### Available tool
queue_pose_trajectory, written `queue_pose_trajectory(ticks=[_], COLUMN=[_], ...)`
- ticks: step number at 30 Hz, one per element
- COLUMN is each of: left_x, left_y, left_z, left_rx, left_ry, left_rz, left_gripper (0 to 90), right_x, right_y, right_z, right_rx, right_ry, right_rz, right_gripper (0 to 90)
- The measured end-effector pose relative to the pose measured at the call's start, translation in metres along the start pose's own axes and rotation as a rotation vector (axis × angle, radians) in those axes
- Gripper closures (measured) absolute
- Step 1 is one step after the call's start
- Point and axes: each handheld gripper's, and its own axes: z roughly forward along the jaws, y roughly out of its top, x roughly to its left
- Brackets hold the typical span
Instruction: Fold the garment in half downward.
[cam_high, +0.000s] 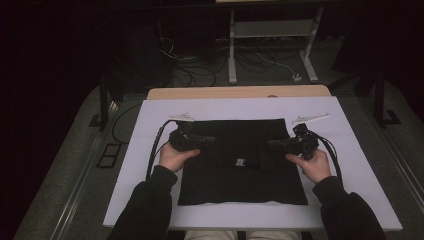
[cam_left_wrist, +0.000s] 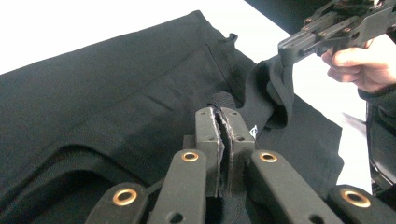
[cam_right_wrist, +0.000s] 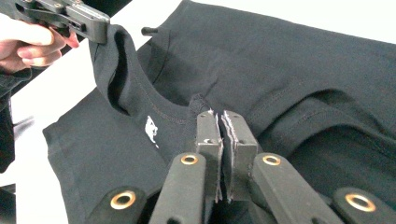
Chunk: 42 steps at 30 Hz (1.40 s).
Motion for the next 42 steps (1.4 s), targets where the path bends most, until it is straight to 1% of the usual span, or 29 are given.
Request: queue_pose_trajectory(ticks=[3, 5, 8, 10, 12, 13, 15, 17, 20, 22, 24, 27, 29, 31, 34, 35, 36, 37, 38, 42], left_x=[-0.002, -0.004, -0.006, -0.008, -0.011, -0.011, -0.011, -0.011, -0.013, -0.014, -0.014, -0.016, -0.017, -0.019, -0.022, -0.023, -0.024, -0.025, -0.026, -0.030], left_y=[-0.002, -0.003, -0.006, -0.008, -0.012, -0.013, -0.015, -0.017, -0.019, -0.021, -0.022, -0.024, -0.024, -0.026, -0.027, -0.028, -0.029, -0.029, -0.029, -0.032], left_z=[0.000, -0.001, -0.002, -0.002, -0.003, -0.003, -0.005, -0.006, -0.008, -0.008, -0.007, -0.007, -0.008, -0.009, -0.009, -0.009, -0.009, -0.009, -0.008, -0.009], left_rx=[0.004, 0.000, 0.001, 0.011, 0.007, 0.011, 0.005, 0.008, -0.001, 0.008, 0.014, 0.025, 0.024, 0.023, 0.030, 0.028, 0.028, 0.032, 0.034, 0.041], left_ry=[-0.002, -0.003, -0.017, -0.007, -0.010, -0.007, -0.007, -0.004, -0.010, -0.010, -0.016, -0.017, -0.020, -0.022, -0.013, -0.013, -0.015, -0.018, -0.018, -0.022], left_rz=[0.002, -0.006, -0.009, -0.005, -0.009, -0.006, -0.016, -0.015, -0.025, -0.018, -0.026, -0.026, -0.019, -0.023, -0.009, -0.006, -0.012, -0.001, 0.000, 0.005], left_gripper=[85.6, 85.6, 85.6, 85.5, 85.6, 85.6, 85.6, 85.6, 85.6, 85.6, 85.5, 85.5, 85.5, 85.5, 85.5, 85.5, 85.5, 85.5, 85.5, 85.5], right_x=[0.000, 0.000, 0.002, 0.004, 0.005, 0.005, 0.006, 0.007, 0.009, 0.011, 0.012, 0.013, 0.014, 0.015, 0.016, 0.017, 0.017, 0.018, 0.019, 0.025], right_y=[-0.002, -0.004, -0.007, -0.010, -0.013, -0.014, -0.016, -0.017, -0.019, -0.020, -0.022, -0.024, -0.025, -0.027, -0.028, -0.029, -0.029, -0.030, -0.030, -0.033], right_z=[-0.003, -0.005, -0.008, -0.009, -0.010, -0.011, -0.012, -0.013, -0.014, -0.015, -0.016, -0.017, -0.017, -0.017, -0.018, -0.018, -0.018, -0.019, -0.019, -0.019], right_rx=[0.001, 0.000, -0.006, 0.004, 0.008, 0.014, 0.020, 0.021, 0.020, 0.021, 0.025, 0.032, 0.037, 0.038, 0.049, 0.052, 0.051, 0.053, 0.055, 0.075], right_ry=[0.000, 0.003, 0.003, 0.004, 0.004, 0.004, 0.003, 0.007, 0.013, 0.014, 0.015, 0.015, 0.016, 0.016, 0.017, 0.021, 0.027, 0.032, 0.038, 0.041], right_rz=[0.003, 0.008, 0.009, 0.005, 0.002, 0.005, 0.003, 0.000, -0.003, -0.008, -0.008, -0.011, -0.013, -0.016, -0.017, -0.017, -0.019, -0.019, -0.023, -0.036], right_gripper=[84.8, 84.8, 84.8, 84.8, 84.8, 84.8, 84.8, 84.8, 84.7, 84.7, 84.7, 84.7, 84.7, 84.7, 84.7, 84.7, 84.6, 84.7, 84.6, 84.6])
